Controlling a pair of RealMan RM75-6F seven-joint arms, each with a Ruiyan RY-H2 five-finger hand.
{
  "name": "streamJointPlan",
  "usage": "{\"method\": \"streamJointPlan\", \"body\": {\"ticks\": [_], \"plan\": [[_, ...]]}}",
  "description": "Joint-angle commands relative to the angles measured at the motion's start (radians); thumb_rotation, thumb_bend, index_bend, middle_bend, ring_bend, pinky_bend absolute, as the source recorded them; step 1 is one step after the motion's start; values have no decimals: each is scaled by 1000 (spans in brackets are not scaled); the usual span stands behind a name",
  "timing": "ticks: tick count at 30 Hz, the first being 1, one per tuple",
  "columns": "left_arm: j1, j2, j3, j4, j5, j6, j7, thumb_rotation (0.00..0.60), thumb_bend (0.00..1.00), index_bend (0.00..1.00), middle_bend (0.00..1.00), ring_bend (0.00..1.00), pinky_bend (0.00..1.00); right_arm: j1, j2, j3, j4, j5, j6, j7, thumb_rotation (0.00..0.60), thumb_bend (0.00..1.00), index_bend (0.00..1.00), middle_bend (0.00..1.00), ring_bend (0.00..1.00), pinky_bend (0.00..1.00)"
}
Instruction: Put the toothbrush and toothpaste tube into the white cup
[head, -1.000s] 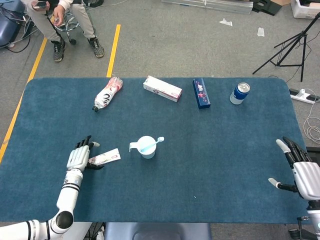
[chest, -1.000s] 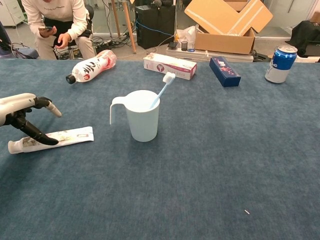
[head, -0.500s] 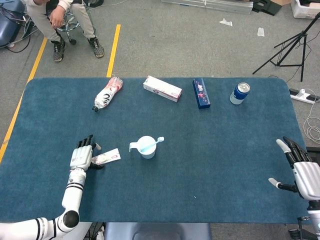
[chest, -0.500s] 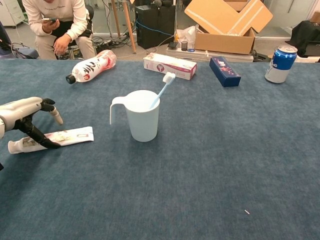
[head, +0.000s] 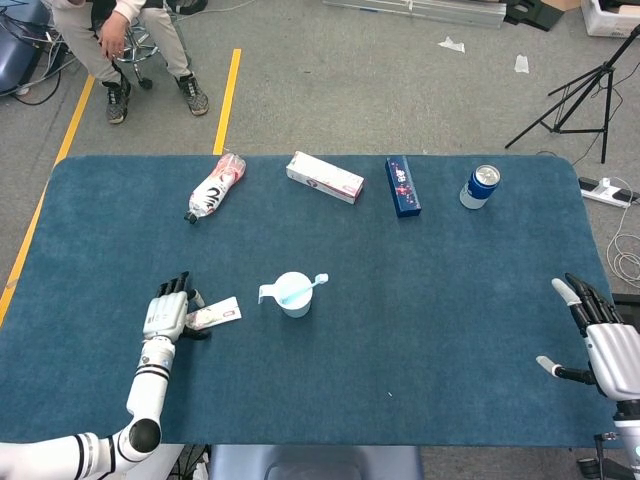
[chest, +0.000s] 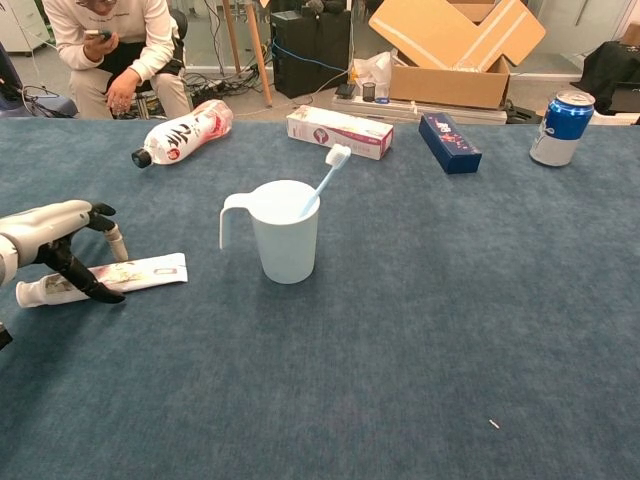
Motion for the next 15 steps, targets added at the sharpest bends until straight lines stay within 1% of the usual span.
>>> {"method": "streamJointPlan", "body": {"ticks": [1, 9, 15], "plan": [[-3, -4, -3, 5, -4, -2, 0, 600, 41, 409, 0, 0, 0, 0, 0, 0, 0, 0, 0, 1, 600, 0, 0, 0, 0, 150], [-14, -13, -17, 21, -22, -11, -7, 600, 46, 437, 0, 0, 0, 1, 2, 1, 0, 1, -1, 3, 600, 0, 0, 0, 0, 150], [-22, -24, -16, 35, -28, -12, -1, 600, 76, 452, 0, 0, 0, 1, 2, 0, -1, 2, -3, 2, 600, 0, 0, 0, 0, 150]]}}
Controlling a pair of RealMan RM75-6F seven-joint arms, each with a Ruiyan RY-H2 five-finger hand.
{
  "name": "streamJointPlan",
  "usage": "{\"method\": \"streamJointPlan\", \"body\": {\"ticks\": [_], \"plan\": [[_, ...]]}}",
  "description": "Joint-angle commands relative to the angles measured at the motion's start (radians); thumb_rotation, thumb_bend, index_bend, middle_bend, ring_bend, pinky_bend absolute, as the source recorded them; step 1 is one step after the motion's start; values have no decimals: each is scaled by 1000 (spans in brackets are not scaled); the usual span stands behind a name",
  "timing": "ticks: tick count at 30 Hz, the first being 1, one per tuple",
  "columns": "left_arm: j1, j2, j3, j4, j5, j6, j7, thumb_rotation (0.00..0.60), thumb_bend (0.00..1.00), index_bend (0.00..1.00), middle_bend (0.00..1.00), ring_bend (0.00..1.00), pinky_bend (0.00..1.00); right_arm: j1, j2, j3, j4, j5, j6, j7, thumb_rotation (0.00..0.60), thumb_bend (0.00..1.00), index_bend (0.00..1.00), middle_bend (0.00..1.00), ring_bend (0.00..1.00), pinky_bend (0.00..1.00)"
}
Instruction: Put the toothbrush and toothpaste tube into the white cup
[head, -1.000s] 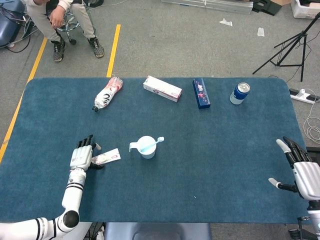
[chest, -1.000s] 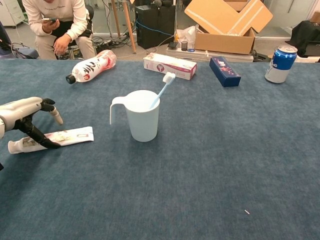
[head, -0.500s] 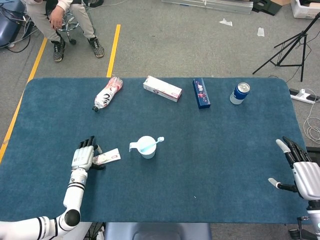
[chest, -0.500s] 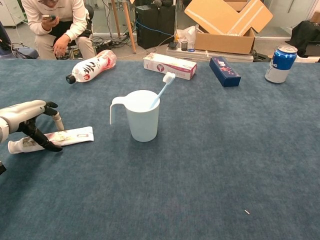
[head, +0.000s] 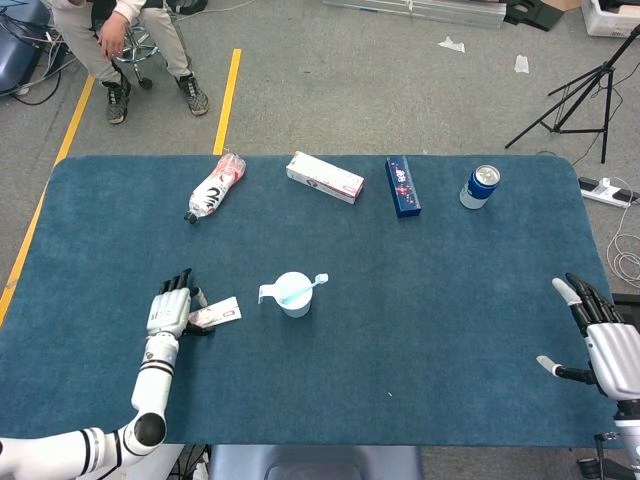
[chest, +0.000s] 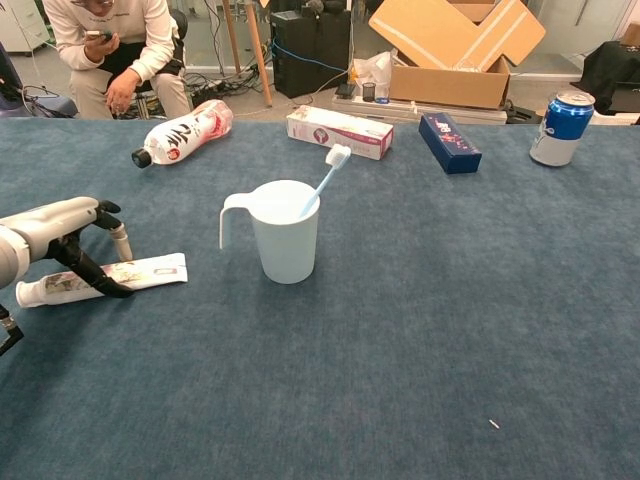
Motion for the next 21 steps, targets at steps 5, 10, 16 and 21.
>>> {"method": "streamJointPlan", "body": {"ticks": [5, 10, 16, 21], "plan": [[-6, -7, 5, 10, -12, 4, 17, 600, 75, 460, 0, 0, 0, -1, 2, 1, -1, 1, 2, 3, 600, 0, 0, 0, 0, 150], [-6, -10, 6, 15, -11, 8, 16, 600, 96, 477, 0, 0, 0, 0, 3, 1, -1, 0, 2, 5, 600, 0, 0, 0, 0, 150], [-5, -14, 8, 19, -1, 13, 12, 600, 206, 515, 0, 0, 0, -1, 2, 1, -1, 1, 2, 4, 600, 0, 0, 0, 0, 150], [2, -13, 11, 17, 14, 23, 4, 600, 296, 551, 0, 0, 0, -2, 2, 1, 0, 0, 4, 5, 600, 0, 0, 0, 0, 150]]}}
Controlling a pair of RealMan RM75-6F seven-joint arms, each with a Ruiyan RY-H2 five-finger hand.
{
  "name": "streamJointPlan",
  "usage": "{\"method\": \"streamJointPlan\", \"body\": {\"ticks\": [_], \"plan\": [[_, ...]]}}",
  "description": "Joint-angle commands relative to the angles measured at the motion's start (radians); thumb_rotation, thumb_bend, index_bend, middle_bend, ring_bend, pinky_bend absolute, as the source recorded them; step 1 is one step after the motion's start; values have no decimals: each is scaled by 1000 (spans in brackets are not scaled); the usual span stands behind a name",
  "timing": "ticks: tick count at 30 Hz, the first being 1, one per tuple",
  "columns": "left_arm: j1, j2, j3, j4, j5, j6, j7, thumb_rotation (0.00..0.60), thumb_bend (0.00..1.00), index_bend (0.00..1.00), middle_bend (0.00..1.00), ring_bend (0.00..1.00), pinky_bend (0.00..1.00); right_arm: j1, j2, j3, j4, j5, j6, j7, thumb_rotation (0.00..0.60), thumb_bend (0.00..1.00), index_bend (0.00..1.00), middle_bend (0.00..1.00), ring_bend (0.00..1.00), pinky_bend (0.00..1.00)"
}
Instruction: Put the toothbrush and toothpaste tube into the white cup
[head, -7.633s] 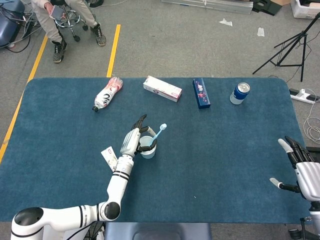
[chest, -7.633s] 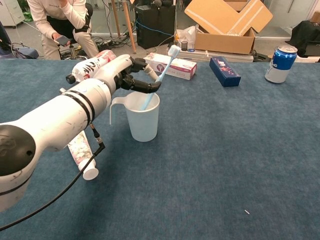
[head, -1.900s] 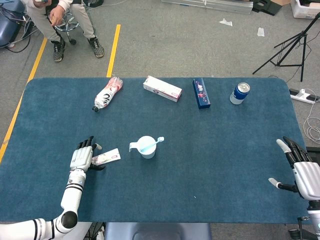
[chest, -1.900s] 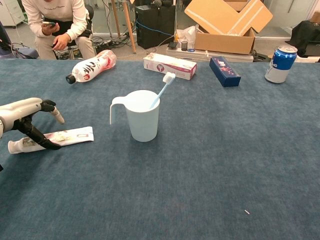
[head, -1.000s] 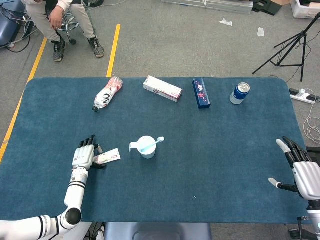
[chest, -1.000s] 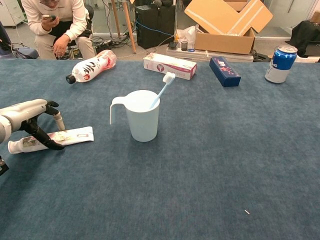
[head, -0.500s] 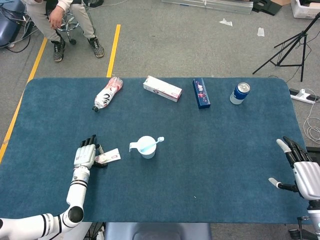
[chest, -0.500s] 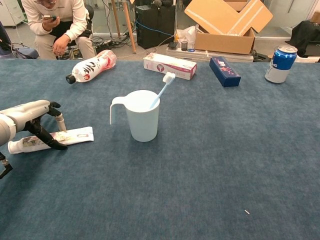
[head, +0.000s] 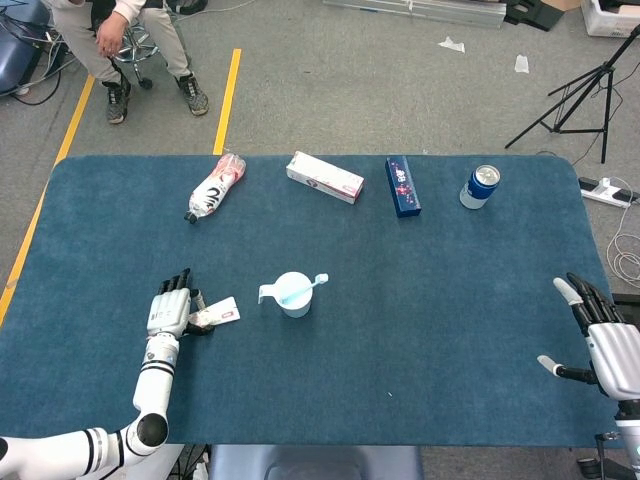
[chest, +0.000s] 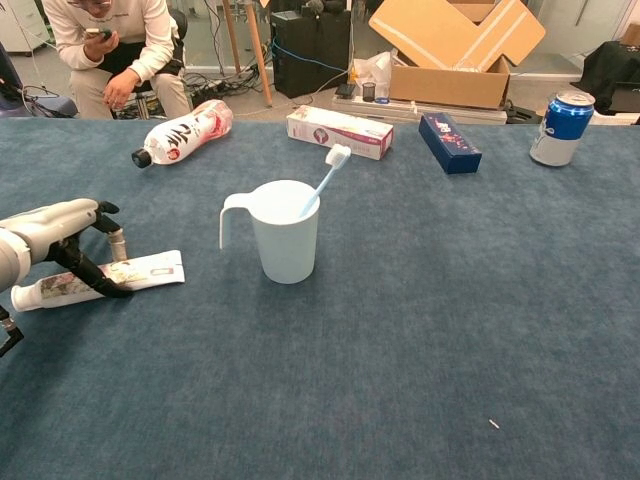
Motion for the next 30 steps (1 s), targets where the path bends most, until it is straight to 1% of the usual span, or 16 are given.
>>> {"method": "streamJointPlan", "body": {"ticks": [1, 6, 15, 21, 30], "plan": [[5, 3, 3, -2, 8, 5, -5, 600, 308, 556, 0, 0, 0, 0, 0, 0, 0, 0, 1, 1, 600, 0, 0, 0, 0, 150], [21, 11, 10, -11, 47, 29, -26, 600, 358, 580, 0, 0, 0, -1, 0, -1, 0, -2, 2, 1, 600, 0, 0, 0, 0, 150], [71, 50, 7, -55, 150, 91, -111, 600, 385, 609, 2, 0, 0, 1, -3, -1, -1, -1, -2, -7, 600, 0, 0, 0, 0, 150], [112, 79, -8, -94, 214, 140, -187, 600, 401, 611, 5, 0, 0, 1, -5, -1, -2, 1, -3, -9, 600, 0, 0, 0, 0, 150], [161, 109, -51, -128, 245, 175, -287, 600, 412, 612, 6, 0, 0, 4, -8, 0, -1, 5, -10, -14, 600, 0, 0, 0, 0, 150]]}}
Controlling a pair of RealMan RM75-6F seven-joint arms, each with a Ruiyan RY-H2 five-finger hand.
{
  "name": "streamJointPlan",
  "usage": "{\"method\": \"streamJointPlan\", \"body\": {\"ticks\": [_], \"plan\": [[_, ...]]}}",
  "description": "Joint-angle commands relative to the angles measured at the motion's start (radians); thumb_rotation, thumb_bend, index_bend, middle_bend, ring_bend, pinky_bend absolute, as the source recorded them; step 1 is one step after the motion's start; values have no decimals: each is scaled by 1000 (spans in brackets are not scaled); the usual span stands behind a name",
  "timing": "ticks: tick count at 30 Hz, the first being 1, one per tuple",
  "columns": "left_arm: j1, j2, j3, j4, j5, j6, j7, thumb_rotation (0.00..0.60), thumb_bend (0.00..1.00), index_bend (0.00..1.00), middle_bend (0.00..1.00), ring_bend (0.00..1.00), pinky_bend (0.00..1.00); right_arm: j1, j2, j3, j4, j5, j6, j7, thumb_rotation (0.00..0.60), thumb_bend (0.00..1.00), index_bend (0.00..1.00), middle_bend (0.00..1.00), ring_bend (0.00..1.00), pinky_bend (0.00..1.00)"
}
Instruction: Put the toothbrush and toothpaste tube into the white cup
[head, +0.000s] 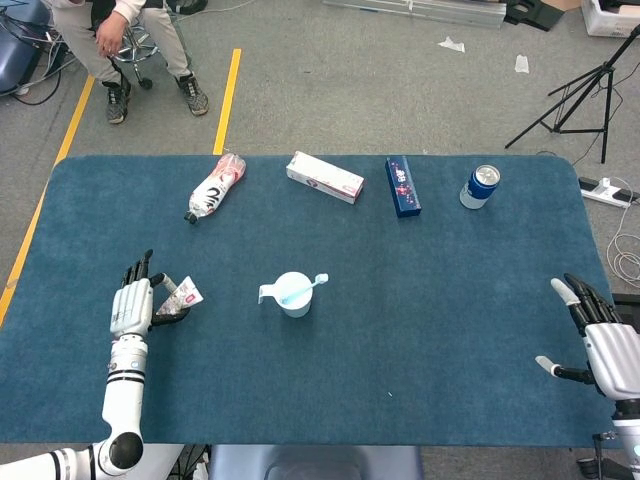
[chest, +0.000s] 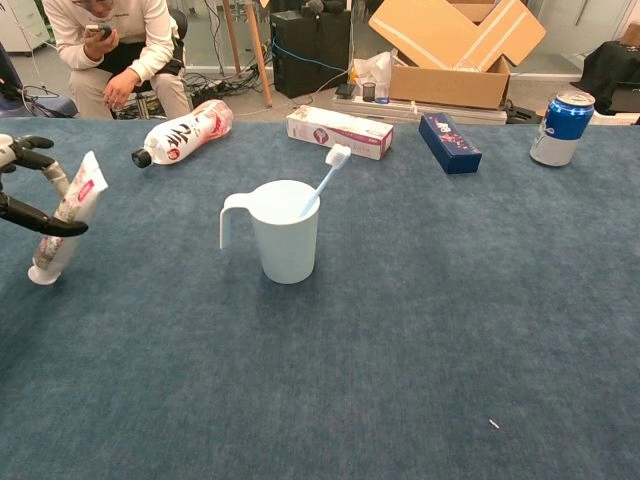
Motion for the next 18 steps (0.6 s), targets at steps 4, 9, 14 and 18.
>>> {"method": "streamJointPlan", "body": {"ticks": [4, 9, 14, 18], "plan": [[25, 17, -30, -16, 11, 12, -54, 600, 415, 611, 6, 0, 0, 2, -1, 0, 0, 2, -4, -2, 600, 0, 0, 0, 0, 150], [37, 19, -45, -22, 30, 16, -90, 600, 415, 610, 7, 0, 0, 3, -2, 1, 1, 4, -7, -2, 600, 0, 0, 0, 0, 150], [40, 20, -60, -37, 38, 11, -114, 600, 422, 610, 9, 0, 0, 3, -1, 1, 2, 5, -7, 1, 600, 0, 0, 0, 0, 150], [30, 29, -78, -76, 38, -3, -115, 600, 433, 610, 10, 0, 0, 3, 1, 2, 2, 5, -5, 3, 600, 0, 0, 0, 0, 150]]}}
